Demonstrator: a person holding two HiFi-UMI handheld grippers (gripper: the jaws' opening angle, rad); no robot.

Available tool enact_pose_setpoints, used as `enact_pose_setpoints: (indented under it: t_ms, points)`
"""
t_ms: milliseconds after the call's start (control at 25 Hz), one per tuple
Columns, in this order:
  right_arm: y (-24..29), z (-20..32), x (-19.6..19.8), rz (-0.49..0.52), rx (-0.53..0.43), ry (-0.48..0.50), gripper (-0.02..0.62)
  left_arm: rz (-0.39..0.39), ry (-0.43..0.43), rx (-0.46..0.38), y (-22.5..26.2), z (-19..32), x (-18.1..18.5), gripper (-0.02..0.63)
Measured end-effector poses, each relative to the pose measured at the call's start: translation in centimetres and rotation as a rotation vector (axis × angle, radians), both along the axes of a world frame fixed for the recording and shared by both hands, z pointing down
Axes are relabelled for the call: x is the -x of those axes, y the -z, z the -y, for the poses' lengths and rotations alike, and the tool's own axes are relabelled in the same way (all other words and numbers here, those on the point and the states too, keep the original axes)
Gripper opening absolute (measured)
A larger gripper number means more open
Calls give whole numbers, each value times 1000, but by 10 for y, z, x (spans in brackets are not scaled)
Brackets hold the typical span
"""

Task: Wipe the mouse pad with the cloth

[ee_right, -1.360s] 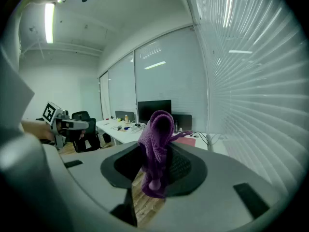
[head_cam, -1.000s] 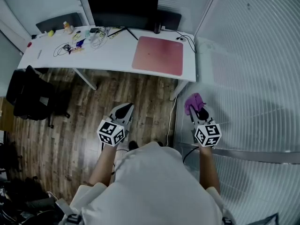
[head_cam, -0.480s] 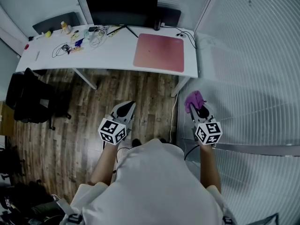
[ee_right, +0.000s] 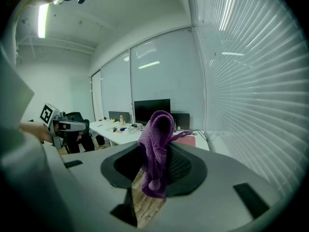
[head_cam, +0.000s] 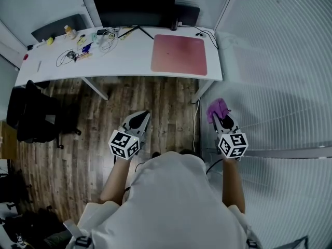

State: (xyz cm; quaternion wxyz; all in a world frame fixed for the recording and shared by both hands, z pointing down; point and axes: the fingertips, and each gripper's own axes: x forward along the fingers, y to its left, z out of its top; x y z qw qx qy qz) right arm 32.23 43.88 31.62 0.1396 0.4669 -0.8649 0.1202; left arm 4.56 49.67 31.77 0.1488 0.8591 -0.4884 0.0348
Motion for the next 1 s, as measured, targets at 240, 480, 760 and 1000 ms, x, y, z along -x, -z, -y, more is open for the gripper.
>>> enact_pose_setpoints:
  t_ms: [240,480,760,1000]
  points:
    - [-5,-9,9,-15,16,-15,138,-5,-9,18,-6,-3,15,18]
    - [-14,-2,5,-30,27,-15,138,-7,-16,32,-18,7,11,18]
    - [-17,31,3,-26,34,-5,138,-8,2,40,-19,34,8,18]
    - [-18,80,6,-22,40,35,138,21,9,38,-18,76,0,18]
